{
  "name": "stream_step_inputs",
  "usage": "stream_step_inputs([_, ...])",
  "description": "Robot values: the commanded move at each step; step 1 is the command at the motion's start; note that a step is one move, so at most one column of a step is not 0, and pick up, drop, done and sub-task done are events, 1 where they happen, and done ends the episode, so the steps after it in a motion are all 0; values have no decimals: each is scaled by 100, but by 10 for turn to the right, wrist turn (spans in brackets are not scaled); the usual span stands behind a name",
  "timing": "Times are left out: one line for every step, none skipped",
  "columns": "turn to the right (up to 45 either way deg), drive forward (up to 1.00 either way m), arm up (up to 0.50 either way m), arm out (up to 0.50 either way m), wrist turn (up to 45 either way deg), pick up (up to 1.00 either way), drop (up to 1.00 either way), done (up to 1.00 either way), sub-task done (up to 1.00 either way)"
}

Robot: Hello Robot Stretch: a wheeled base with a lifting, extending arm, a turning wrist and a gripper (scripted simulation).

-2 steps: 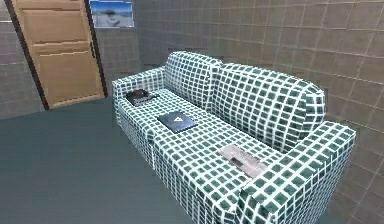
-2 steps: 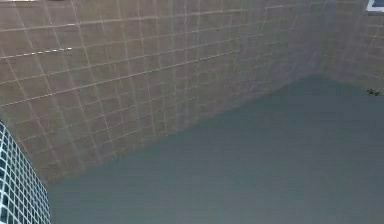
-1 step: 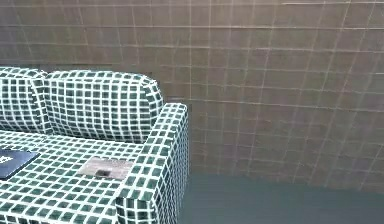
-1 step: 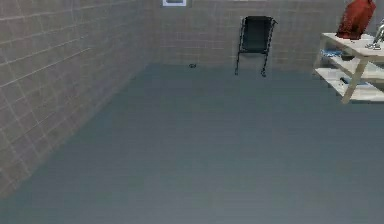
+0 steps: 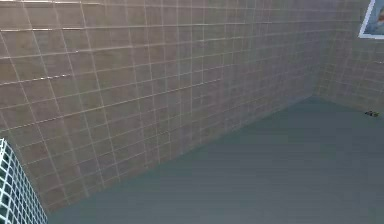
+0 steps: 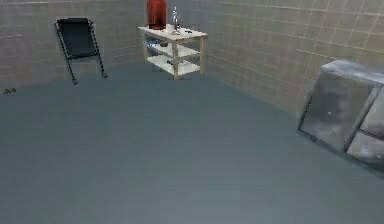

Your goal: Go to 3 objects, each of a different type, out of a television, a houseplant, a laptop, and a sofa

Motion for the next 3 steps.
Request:
stream_step_inputs([210, 0, 0, 0, 0, 0, 0, 0, 0])
stream_step_inputs([0, 35, 0, 0, 0, 0, 0, 0, 0])
stream_step_inputs([-450, 0, 0, 0, 0, 0, 0, 0, 0])
